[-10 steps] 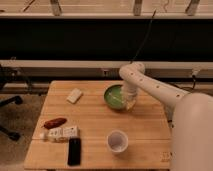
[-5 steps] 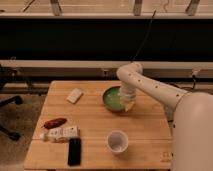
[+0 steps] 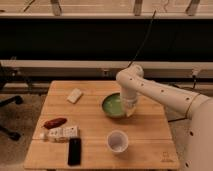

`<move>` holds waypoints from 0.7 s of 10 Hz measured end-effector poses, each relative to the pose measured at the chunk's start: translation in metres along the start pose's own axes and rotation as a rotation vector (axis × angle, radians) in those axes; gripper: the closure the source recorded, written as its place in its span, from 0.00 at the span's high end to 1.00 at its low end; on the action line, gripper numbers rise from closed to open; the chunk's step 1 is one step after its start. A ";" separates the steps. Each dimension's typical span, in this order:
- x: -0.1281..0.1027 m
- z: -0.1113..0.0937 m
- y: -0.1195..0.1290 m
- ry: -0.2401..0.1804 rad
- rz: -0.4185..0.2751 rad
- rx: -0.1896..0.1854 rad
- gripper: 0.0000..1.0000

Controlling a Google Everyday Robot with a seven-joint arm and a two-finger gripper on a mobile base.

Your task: Drag the ceramic bowl in a circle

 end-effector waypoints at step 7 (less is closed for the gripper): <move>0.091 -0.021 0.013 0.118 0.217 0.030 0.00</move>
